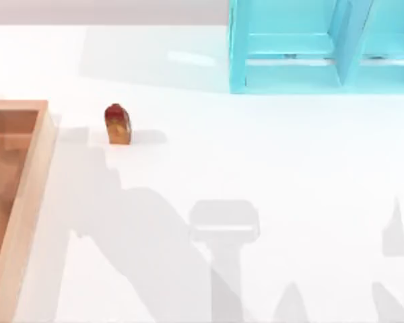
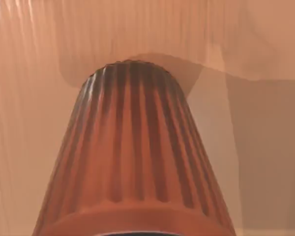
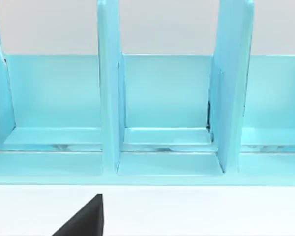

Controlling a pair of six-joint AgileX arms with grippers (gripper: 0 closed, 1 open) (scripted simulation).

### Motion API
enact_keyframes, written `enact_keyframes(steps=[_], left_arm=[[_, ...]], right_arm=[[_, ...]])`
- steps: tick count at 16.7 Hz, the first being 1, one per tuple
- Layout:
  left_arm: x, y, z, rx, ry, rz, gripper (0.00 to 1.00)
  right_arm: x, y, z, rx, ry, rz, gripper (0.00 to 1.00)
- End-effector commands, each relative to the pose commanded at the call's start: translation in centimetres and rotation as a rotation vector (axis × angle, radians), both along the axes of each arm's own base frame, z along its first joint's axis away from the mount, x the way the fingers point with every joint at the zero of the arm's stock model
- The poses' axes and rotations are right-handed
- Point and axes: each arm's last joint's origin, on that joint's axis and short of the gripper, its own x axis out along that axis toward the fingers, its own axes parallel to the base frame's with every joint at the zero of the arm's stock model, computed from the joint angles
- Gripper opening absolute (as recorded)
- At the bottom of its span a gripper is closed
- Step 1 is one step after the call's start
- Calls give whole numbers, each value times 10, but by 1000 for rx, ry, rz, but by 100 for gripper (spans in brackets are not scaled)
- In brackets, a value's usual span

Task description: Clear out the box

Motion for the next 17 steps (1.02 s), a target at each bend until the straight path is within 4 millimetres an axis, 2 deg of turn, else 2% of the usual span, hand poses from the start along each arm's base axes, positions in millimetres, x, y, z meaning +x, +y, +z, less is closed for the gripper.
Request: enact_keyframes(steps=[5, 15, 17], left_arm=[[0, 0, 0, 0, 0, 0, 2], [1, -1, 2, 1, -3, -3, 0], [3, 0, 11, 1, -4, -5, 0]], right_arm=[[0, 0, 0, 0, 0, 0, 100], [0, 0, 0, 0, 0, 0, 100], [0, 0, 0, 0, 0, 0, 100]])
